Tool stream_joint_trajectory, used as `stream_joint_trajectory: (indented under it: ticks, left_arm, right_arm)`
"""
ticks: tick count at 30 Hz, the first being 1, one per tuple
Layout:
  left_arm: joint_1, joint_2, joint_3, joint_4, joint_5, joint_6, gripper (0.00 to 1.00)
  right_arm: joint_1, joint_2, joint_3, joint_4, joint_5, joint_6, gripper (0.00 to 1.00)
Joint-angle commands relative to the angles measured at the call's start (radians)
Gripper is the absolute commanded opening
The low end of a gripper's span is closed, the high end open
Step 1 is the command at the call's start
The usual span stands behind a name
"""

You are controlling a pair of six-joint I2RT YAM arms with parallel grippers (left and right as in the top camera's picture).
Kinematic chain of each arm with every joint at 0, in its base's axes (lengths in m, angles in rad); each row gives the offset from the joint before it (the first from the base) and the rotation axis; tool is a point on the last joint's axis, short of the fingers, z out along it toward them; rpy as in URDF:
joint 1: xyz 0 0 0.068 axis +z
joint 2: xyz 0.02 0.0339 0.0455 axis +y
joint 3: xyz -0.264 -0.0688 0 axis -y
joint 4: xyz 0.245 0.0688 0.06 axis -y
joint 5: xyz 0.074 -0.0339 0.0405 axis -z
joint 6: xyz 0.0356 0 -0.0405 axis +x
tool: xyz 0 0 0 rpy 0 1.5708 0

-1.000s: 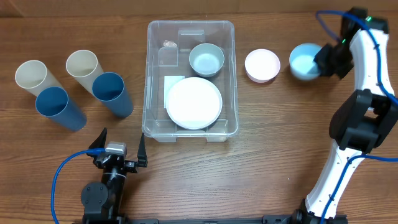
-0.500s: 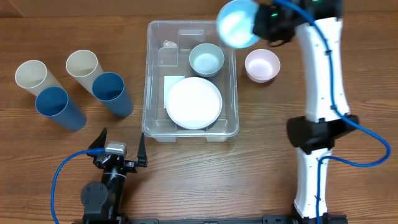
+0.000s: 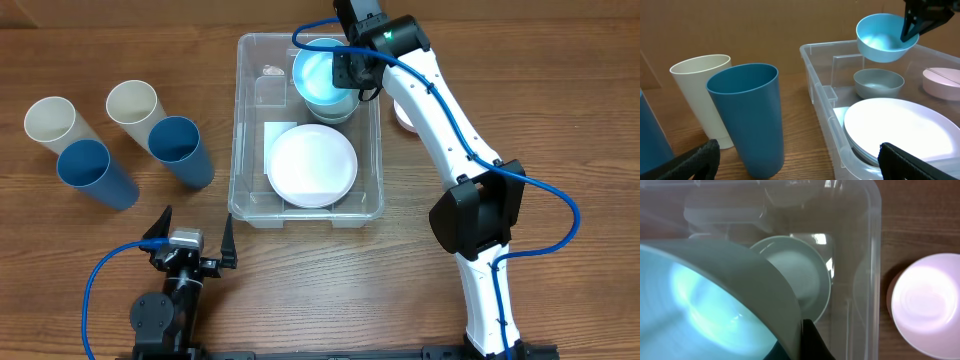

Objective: Pack container
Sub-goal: 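Grasp the light-blue bowl and stack it into the grey bowl, then grasp the pink bowl and stack it onto the bowls in the container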

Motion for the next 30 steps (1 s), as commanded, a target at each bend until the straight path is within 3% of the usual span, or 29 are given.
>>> stream_joint_trajectory:
  ticks: [1,9,10,11,12,14,21,26,30]
  left_arm:
    - [0.011,-0.007,-0.003,-0.002,-0.003,0.013,1.0]
    - [0.011,-0.007,-0.003,-0.002,-0.003,0.012,1.0]
    - [0.011,-0.007,-0.003,-0.002,-0.003,0.012,1.0]
    - [0.011,-0.007,-0.003,-0.002,-0.003,0.012,1.0]
    - [0.011,-0.007,-0.003,-0.002,-0.003,0.012,1.0]
    - [0.011,-0.007,-0.003,-0.002,-0.003,0.012,1.0]
    - [0.011,-0.007,-0.003,-0.002,-0.003,0.012,1.0]
    - [0.011,-0.007,-0.003,-0.002,-0.003,0.012,1.0]
    - [0.011,-0.007,-0.003,-0.002,-0.003,0.012,1.0]
  right_arm:
    - [-0.003,-0.031,-0.043,0.063,0.051,-0.008,0.04]
    - [-0.003,-0.027,-0.122,0.137,0.07,-0.009,0.07]
    - [-0.003,-0.027,-0.122,0.138,0.07,-0.009,0.16]
    - [-0.003,-0.027,-0.122,0.138,0.07,-0.009,0.4]
    - [-0.003,-0.027,-0.122,0.138,0.07,-0.009,0.55]
    - [-0.003,-0.027,-0.122,0.138,0.07,-0.013,0.63]
    - [0.016,-0.049,0.0,0.009,0.046,-0.042,0.68]
    - [0.006,-0.175,0.13,-0.041,-0.036,-0.04,0.78]
    - [-0.124,-0.233,0.137,-0.116,0.074,0.101,0.82]
